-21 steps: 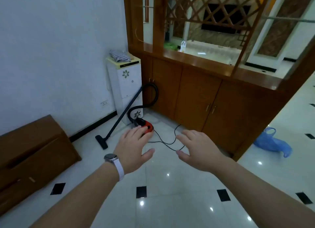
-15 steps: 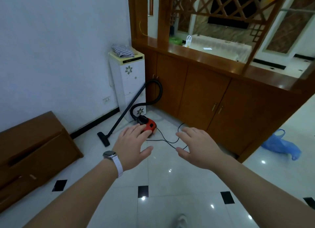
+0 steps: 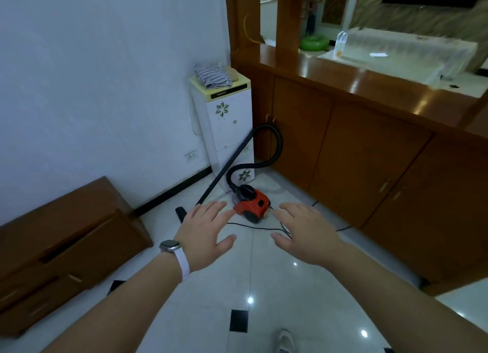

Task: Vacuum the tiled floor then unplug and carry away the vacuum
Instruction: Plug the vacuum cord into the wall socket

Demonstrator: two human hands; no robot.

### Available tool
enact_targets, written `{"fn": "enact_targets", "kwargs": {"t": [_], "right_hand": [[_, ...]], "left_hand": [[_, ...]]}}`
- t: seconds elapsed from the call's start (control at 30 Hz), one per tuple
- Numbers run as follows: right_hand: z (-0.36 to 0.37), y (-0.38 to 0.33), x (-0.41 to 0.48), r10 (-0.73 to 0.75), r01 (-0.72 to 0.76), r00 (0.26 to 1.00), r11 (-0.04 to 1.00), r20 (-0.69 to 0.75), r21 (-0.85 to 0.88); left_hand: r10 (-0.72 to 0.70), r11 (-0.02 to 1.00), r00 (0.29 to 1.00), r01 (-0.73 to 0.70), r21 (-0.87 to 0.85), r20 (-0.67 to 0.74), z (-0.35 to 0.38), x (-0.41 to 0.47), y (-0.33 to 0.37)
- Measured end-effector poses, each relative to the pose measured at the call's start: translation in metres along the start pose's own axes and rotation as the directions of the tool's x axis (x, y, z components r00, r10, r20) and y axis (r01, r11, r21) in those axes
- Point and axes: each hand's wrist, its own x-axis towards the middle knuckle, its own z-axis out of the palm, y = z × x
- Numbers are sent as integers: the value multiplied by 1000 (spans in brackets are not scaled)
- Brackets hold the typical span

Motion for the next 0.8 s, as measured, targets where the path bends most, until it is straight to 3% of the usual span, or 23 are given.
{"fn": "enact_targets", "kwargs": {"t": [0.4,0.8], "right_hand": [[-1,35,133,-189,189,982,982,26,20],[7,-9,275,-121,122,992,992,44,-23]], "left_hand": [[-147,989,989,147,6,-4,9,67,-53],[-113,992,994,113,-56,-6,49,127,-198]]}}
